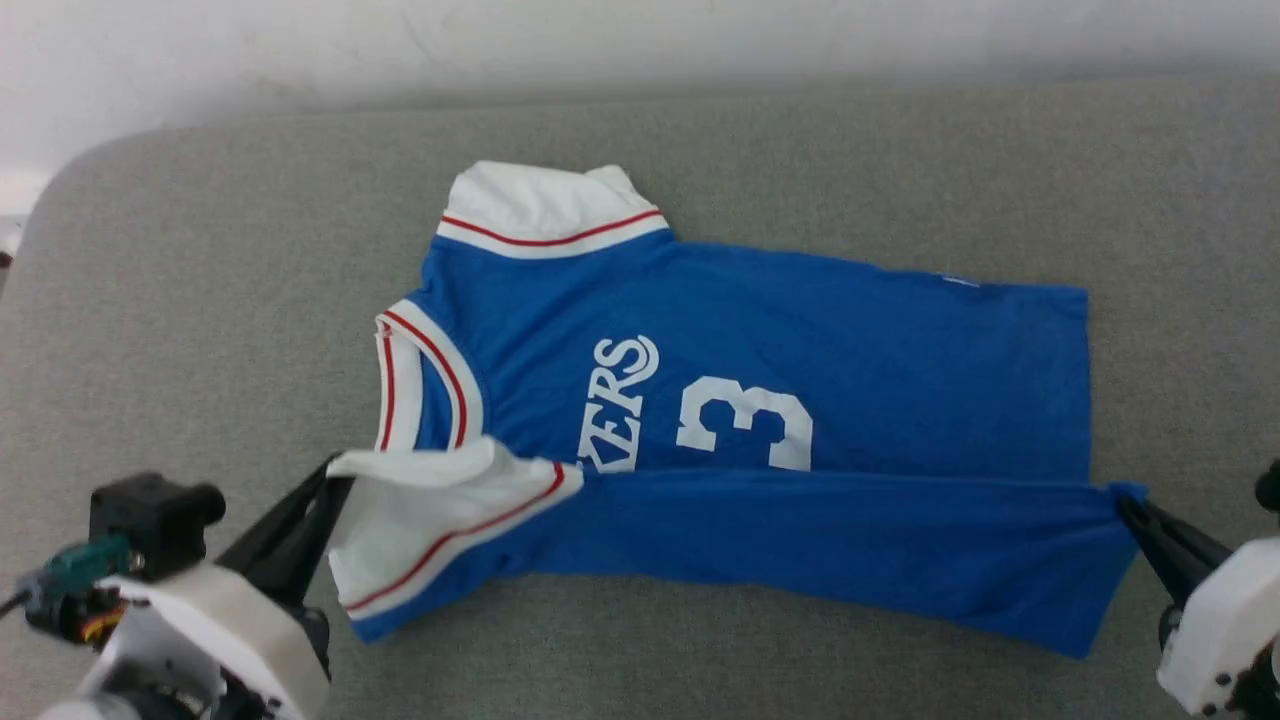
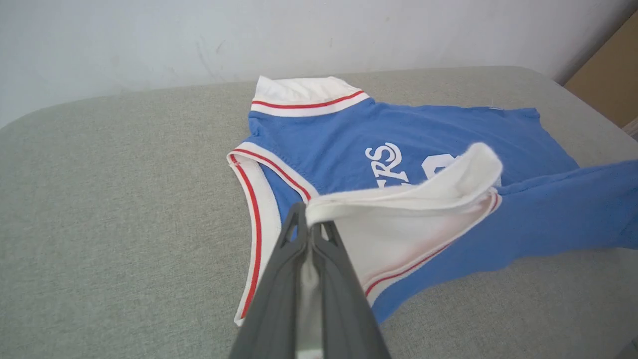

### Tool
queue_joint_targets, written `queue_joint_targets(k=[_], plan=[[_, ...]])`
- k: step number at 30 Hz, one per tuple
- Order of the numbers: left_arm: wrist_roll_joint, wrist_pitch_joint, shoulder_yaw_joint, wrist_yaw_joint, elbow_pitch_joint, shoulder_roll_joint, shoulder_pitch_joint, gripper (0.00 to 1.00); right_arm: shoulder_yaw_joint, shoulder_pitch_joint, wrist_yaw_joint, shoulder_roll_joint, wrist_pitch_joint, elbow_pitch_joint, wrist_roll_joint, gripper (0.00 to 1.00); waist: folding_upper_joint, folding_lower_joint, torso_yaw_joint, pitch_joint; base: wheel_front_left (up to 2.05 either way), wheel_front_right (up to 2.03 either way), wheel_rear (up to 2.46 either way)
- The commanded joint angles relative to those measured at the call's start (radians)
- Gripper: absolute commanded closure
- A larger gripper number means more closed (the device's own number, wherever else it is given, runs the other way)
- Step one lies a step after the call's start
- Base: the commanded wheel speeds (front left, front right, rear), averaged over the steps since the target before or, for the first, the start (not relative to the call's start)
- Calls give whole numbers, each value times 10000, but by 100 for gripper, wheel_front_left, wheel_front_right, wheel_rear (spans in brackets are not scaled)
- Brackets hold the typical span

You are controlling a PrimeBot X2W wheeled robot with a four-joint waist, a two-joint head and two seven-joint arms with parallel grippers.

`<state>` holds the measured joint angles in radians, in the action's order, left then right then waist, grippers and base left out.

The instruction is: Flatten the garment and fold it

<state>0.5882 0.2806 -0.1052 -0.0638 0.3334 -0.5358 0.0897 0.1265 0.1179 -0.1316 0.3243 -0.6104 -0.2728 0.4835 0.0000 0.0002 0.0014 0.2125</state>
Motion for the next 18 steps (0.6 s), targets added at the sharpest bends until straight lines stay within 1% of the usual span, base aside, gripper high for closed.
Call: queue_joint_targets(k=[1, 4, 8, 14, 18], plan=[[-108, -93, -45, -100, -142, -72, -358, 100, -74, -257, 9, 47, 119, 141, -85, 100, 0, -2, -227, 557, 0, 0, 0], [-208, -249, -317, -288, -637, -95, -1187, 100, -363, -830, 9, 99, 282, 554, -283, 100, 0, -2, -328, 883, 0, 0, 0], [-235, -373, -790, -461, -1403, -33, -2114, 100, -868, -1504, 9, 203, 165, 1177, -376, 100, 0, -2, -434, 1316, 0, 0, 0], [-671, -796, -1539, -573, -2915, 83, -3144, 100, -1617, -2314, 9, 302, 77, 2219, -342, 100, 0, -2, -361, 1974, 0, 0, 0], [-773, -801, -2111, -618, -4017, 173, -3610, 100, -1934, -2656, 9, 283, -60, 2812, -262, 100, 0, -2, -238, 2242, 0, 0, 0]])
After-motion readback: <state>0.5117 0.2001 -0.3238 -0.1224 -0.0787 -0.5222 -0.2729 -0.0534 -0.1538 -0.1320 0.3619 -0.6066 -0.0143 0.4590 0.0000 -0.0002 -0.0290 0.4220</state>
